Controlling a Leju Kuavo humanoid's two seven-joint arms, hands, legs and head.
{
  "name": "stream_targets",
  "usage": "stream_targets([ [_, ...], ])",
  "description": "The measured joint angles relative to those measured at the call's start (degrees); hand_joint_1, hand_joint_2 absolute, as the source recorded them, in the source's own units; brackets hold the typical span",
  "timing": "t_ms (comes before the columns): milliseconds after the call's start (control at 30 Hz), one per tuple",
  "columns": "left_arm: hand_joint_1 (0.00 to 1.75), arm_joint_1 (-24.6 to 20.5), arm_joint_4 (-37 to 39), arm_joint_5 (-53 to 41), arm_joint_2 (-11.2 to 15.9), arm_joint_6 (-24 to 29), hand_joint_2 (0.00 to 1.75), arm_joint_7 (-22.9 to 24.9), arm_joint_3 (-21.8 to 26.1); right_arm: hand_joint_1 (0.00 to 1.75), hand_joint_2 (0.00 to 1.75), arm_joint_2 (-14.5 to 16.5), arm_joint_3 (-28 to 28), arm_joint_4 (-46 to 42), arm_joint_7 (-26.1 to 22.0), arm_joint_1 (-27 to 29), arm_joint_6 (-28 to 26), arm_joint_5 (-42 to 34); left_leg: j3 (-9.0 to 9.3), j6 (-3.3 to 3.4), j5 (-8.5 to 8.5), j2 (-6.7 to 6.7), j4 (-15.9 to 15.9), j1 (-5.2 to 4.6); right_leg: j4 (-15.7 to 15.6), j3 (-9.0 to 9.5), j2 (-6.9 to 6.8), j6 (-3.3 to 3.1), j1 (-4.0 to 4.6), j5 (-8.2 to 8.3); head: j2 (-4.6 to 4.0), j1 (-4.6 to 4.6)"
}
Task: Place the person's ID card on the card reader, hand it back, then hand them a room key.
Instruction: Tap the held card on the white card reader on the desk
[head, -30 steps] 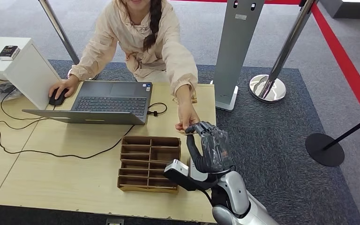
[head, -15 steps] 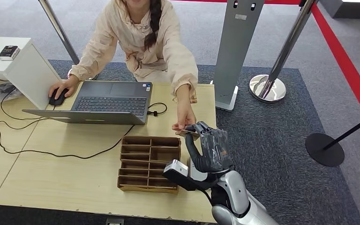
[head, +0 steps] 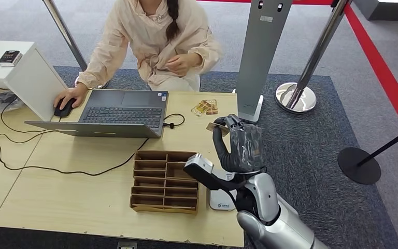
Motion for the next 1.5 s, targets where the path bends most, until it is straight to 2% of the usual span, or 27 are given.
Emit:
stream_targets([
  [233, 0.00, 0.0, 0.0, 0.0, 0.0, -0.1, 1.75, 0.0, -0.1, 1.75, 1.75, -1.7, 0.9, 2.9, 1.3, 0.4, 0.1, -0.1, -0.01, 0.00, -0.01, 0.00, 0.0, 0.00, 0.0, -0.02, 0.00, 0.00, 0.00, 0.00, 0.00, 0.01],
  [533, 0.00, 0.0, 0.0, 0.0, 0.0, -0.1, 1.75, 0.0, -0.1, 1.75, 1.75, -2.5, 1.6, 8.2, 1.1, 3.3, -0.2, -0.9, -0.01, 0.00, -0.01, 0.00, 0.0, 0.00, 0.0, -0.02, 0.00, 0.00, 0.00, 0.00, 0.00, 0.00],
  [900, 0.00, 0.0, 0.0, 0.0, 0.0, -0.1, 1.75, -0.2, -0.1, 1.75, 1.75, -4.0, 1.6, 10.9, 2.4, 4.3, 1.0, -1.5, 0.00, 0.00, -0.01, 0.00, 0.0, -0.01, 0.0, -0.02, 0.00, 0.00, -0.01, 0.00, 0.00, 0.01],
  [1067, 0.00, 0.0, 0.0, 0.0, 0.0, -0.1, 1.75, -0.3, -0.1, 1.75, 1.75, -4.7, 1.6, 11.1, 3.6, 4.5, 3.5, -2.3, 0.00, 0.00, -0.01, 0.00, 0.0, -0.01, 0.0, -0.02, 0.00, 0.00, -0.01, 0.00, 0.00, 0.00],
  [1333, 0.00, 0.0, 0.0, 0.0, 0.0, -0.1, 1.75, -0.3, -0.1, 1.75, 1.75, -6.4, 1.6, 11.1, 6.8, 4.6, 12.1, -5.3, 0.00, 0.00, -0.01, 0.00, 0.0, -0.01, 0.0, -0.02, 0.00, 0.00, -0.01, 0.00, 0.00, 0.01],
  [1500, 0.00, 0.0, 0.0, 0.0, 0.0, -0.1, 1.75, -0.3, -0.1, 1.75, 1.75, -7.0, 1.6, 11.1, 7.4, 4.6, 14.1, -6.0, 0.00, 0.00, -0.01, 0.00, 0.0, -0.01, 0.0, -0.02, 0.00, 0.00, -0.01, 0.00, 0.00, 0.01],
])
